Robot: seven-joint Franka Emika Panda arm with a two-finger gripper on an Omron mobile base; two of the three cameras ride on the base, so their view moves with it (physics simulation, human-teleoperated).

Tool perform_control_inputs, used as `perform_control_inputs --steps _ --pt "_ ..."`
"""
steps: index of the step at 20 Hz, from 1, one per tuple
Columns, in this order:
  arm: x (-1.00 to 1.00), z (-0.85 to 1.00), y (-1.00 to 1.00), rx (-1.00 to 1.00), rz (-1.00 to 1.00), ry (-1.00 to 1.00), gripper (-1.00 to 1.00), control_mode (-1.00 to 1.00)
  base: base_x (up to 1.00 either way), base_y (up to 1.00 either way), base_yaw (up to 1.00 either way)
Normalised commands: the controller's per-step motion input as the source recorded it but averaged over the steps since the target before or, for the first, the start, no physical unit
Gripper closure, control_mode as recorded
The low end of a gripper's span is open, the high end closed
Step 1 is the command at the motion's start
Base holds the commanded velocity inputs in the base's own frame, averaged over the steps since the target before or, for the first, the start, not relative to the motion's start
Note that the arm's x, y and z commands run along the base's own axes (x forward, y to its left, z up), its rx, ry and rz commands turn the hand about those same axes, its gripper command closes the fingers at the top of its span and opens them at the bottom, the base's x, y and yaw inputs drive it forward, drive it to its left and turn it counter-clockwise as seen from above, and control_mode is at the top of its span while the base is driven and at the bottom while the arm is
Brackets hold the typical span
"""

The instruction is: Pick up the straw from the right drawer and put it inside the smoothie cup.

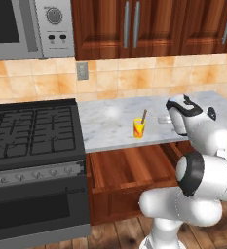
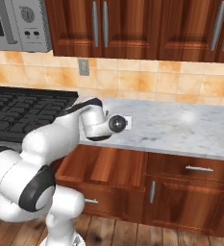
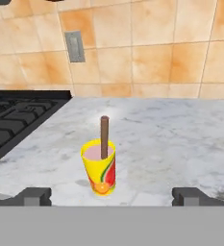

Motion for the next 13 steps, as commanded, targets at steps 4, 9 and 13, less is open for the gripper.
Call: perform_control_inputs --steps 4,9,13 --pt "-0.48 0.65 0.32 -0.19 0.0 0.05 -1.0 -1.0 0.0 0.0 0.0" --pt "-0.56 0.67 0.52 -0.25 0.0 -0.04 -1.0 -1.0 0.0 0.0 0.0" --pt "-0.09 0.05 -0.03 -0.02 0.0 -0.01 -1.0 -1.0 0.0 0.0 0.0"
